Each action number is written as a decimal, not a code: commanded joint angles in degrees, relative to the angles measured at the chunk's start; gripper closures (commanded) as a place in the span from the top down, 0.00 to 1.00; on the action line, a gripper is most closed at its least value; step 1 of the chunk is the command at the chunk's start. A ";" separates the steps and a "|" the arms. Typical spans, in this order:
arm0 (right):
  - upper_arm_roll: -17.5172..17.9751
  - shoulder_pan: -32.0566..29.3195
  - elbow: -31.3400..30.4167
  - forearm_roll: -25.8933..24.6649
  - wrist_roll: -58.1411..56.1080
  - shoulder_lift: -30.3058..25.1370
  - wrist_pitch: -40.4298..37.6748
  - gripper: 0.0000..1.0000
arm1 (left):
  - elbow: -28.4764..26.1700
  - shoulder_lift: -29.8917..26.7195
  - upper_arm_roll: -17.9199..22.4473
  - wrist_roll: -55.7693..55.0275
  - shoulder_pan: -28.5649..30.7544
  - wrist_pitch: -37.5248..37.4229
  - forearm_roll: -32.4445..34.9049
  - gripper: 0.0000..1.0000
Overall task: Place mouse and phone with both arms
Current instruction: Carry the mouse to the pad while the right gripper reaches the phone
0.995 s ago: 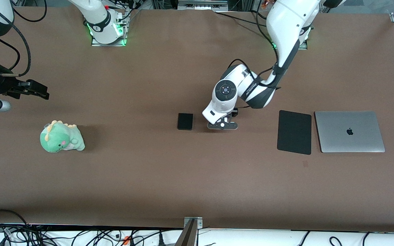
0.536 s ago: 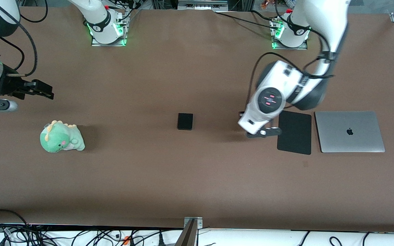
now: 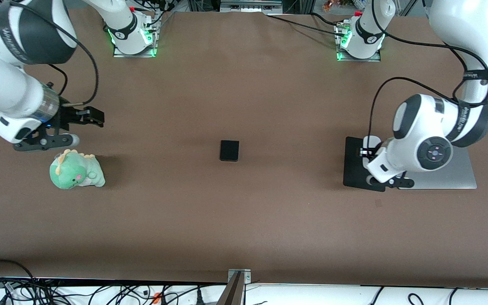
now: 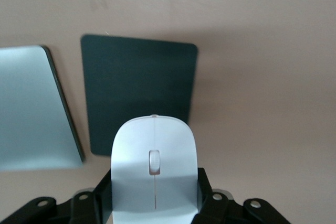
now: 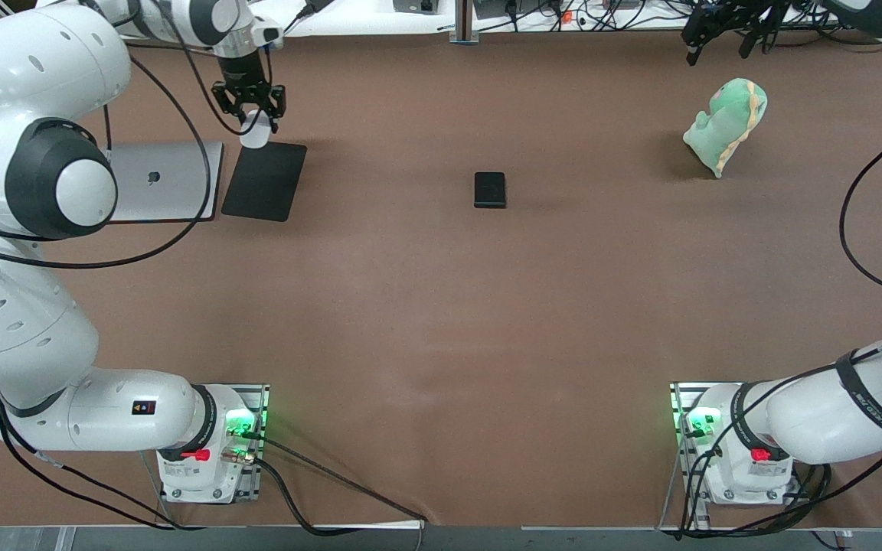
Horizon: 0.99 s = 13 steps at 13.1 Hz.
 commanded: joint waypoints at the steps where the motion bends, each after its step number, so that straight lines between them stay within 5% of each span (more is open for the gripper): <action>1: -0.22 2.61 0.96 0.64 0.50 2.71 3.28 1.00 | -7.73 -0.99 -1.04 2.81 2.48 9.00 1.60 0.21; 7: -0.22 9.55 0.96 8.19 17.51 8.86 12.51 1.00 | -21.81 -0.99 -0.95 2.19 3.97 30.02 4.50 0.21; 13: -0.22 19.92 0.96 8.12 34.05 16.94 24.98 1.00 | -22.26 0.68 -0.42 2.72 5.38 35.14 4.76 0.27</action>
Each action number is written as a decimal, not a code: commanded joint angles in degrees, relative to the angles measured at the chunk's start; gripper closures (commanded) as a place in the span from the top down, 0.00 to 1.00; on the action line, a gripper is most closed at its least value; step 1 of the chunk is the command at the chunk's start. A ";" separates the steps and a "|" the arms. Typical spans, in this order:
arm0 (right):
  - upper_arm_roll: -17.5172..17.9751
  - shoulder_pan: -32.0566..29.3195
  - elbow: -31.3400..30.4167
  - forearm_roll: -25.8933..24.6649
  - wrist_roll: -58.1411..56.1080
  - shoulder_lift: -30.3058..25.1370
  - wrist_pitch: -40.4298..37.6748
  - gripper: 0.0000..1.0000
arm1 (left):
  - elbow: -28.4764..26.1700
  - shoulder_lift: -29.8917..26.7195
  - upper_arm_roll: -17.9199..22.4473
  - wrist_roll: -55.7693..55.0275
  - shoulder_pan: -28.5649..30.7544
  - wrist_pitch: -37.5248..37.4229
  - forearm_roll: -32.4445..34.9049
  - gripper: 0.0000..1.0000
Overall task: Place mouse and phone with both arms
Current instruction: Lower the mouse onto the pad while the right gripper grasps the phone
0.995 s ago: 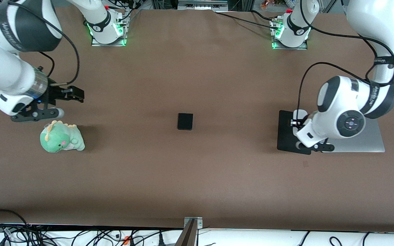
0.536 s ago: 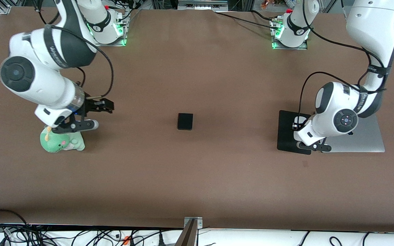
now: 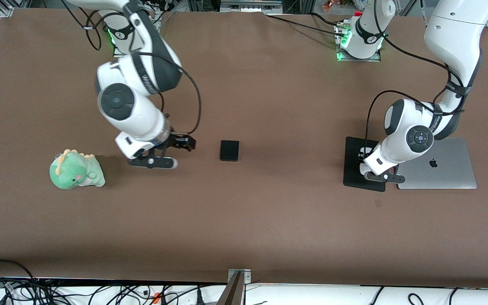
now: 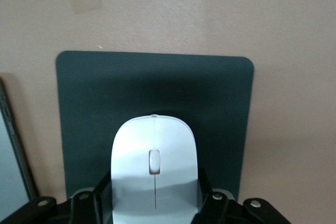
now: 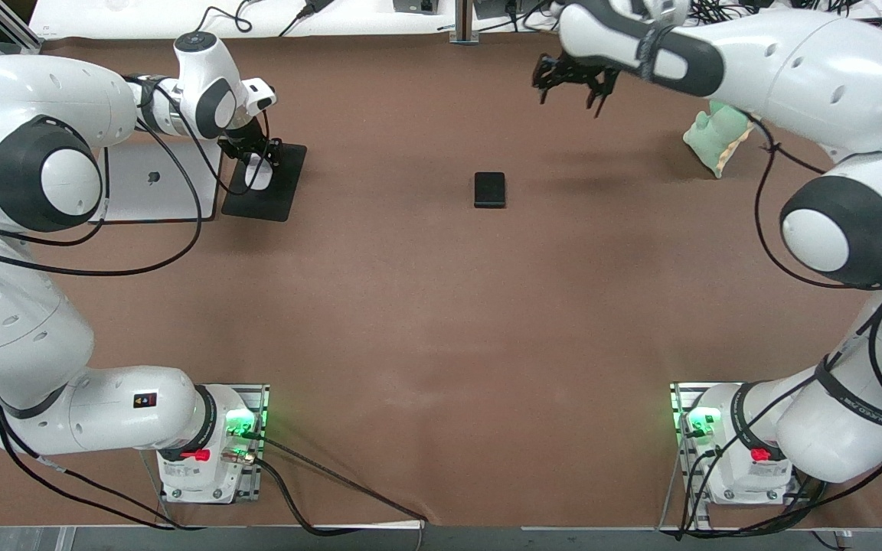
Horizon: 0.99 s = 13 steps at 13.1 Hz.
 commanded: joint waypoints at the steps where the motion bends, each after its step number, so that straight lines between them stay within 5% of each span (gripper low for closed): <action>1: -0.62 4.25 0.92 0.63 6.71 4.12 5.25 1.00 | -0.78 0.23 -0.42 0.28 1.18 1.67 1.70 0.31; 6: -0.71 7.87 0.57 -0.34 8.32 10.54 14.66 1.00 | -1.31 1.29 -0.42 0.37 1.45 3.43 1.70 0.37; 7: -0.71 8.83 0.57 -0.34 8.32 11.85 15.98 1.00 | -1.31 1.38 -0.50 0.37 1.45 3.43 1.70 0.52; 8: -0.80 9.80 0.49 -0.42 8.40 13.17 17.47 1.00 | -1.31 1.38 -0.50 0.37 1.36 3.35 1.70 0.94; 9: -0.80 10.24 0.40 -0.43 8.58 13.88 18.70 1.00 | -1.31 1.29 -0.50 -0.24 1.36 3.17 1.70 1.00; 13: -0.71 11.12 -1.35 -3.75 8.23 16.26 23.98 1.00 | -0.78 -0.54 -0.94 0.10 1.36 1.68 1.70 1.00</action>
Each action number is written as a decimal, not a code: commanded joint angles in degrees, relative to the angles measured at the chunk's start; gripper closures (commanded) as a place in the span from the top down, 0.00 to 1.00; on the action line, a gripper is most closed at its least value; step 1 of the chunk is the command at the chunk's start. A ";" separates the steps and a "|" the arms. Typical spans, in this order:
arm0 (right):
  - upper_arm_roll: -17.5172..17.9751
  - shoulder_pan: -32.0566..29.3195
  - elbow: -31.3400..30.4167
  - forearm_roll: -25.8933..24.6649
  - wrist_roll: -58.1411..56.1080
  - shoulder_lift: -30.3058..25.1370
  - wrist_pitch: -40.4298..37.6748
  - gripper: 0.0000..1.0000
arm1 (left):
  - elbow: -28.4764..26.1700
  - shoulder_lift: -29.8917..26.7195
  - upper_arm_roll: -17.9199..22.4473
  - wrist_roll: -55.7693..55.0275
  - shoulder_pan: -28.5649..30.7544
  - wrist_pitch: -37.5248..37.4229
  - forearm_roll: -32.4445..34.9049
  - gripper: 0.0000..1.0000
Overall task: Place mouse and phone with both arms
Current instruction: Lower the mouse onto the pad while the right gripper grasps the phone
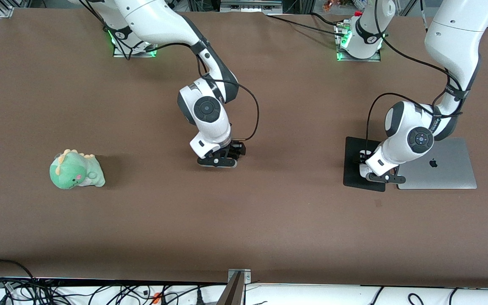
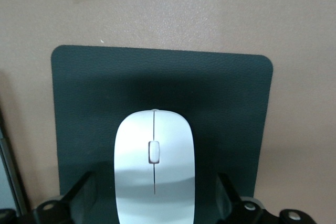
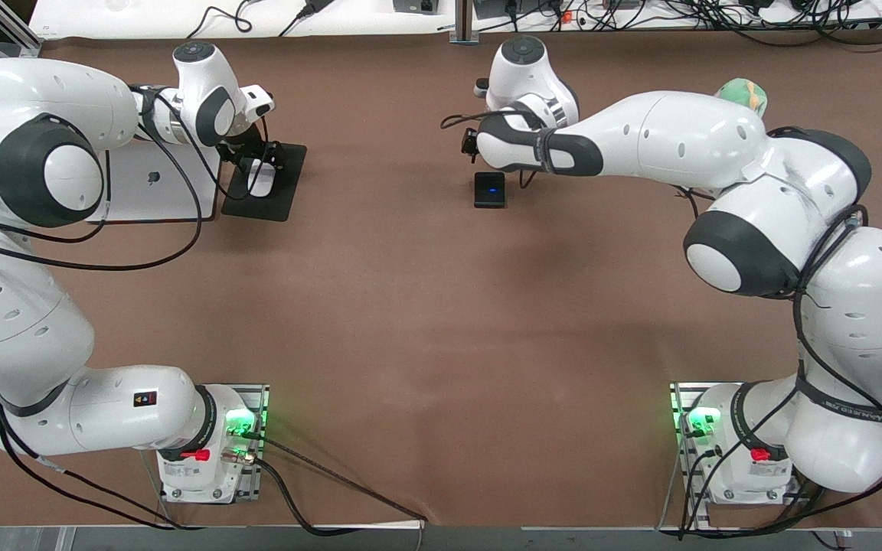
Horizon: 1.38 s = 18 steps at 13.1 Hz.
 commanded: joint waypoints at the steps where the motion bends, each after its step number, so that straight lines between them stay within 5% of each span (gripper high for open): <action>1: -0.73 0.98 -1.24 -2.39 0.35 0.87 2.87 1.00 | 0.43 -3.55 -1.11 0.08 0.48 -3.92 1.68 1.00; 11: -0.90 2.91 -3.09 -3.71 0.53 4.13 8.33 1.00 | 31.43 -7.52 -7.60 0.17 -1.01 -50.67 1.51 1.00; 15: -0.82 2.74 -2.74 -3.45 -0.17 4.04 7.54 0.45 | 41.45 -7.60 -8.14 1.22 -0.93 -60.70 1.24 1.00; 18: -0.82 2.04 -2.39 -3.10 -0.61 3.60 6.14 0.18 | 44.48 -11.44 -6.92 4.47 -1.97 -65.91 0.63 1.00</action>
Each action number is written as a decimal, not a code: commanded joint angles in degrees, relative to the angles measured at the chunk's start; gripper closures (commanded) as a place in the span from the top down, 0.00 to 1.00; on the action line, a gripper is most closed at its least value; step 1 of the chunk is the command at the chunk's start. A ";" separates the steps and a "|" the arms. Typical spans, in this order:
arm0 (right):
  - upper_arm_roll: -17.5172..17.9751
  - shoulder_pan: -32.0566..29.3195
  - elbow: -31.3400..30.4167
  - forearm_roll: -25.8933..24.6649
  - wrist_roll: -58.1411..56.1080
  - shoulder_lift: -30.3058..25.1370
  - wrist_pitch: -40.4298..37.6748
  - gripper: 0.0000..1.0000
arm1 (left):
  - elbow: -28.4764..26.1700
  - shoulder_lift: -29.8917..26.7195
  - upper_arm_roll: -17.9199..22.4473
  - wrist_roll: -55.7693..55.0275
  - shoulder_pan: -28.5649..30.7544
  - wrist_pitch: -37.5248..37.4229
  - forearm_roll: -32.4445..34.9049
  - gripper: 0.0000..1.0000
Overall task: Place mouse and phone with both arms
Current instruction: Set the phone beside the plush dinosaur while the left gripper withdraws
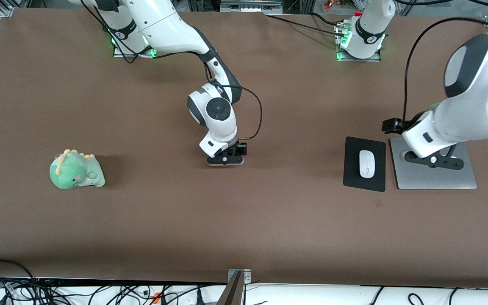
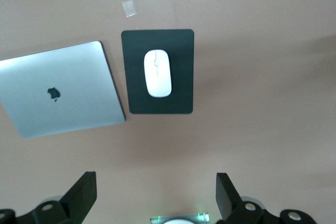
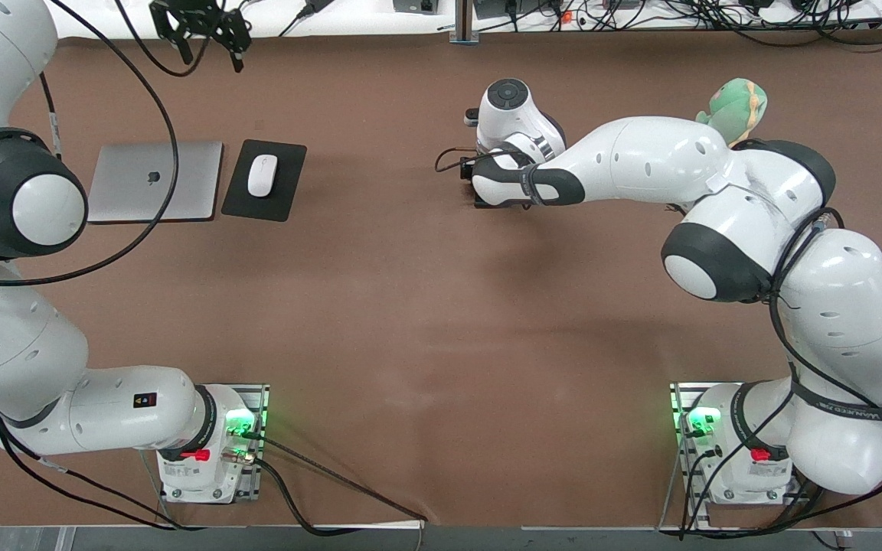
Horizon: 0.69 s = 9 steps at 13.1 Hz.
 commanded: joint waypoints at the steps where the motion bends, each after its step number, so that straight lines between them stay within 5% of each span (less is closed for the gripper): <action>1: -0.62 -1.10 1.25 0.16 -0.92 -0.43 -3.58 0.12 | 0.57 -5.19 3.74 2.42 -3.73 -2.80 0.08 1.00; 3: -0.44 -4.08 4.50 0.25 -4.58 -0.51 -10.26 0.09 | -5.73 -11.86 13.58 2.07 -8.84 3.30 -2.89 1.00; 5: -0.35 -7.77 4.52 1.12 -10.90 -1.82 -12.57 0.04 | -18.82 -19.42 17.47 2.07 -9.38 15.77 -5.19 1.00; 9: -0.97 -15.42 -0.03 4.82 -22.08 -7.27 -15.21 0.01 | -23.69 -23.39 17.40 2.50 -8.86 18.55 -5.37 1.00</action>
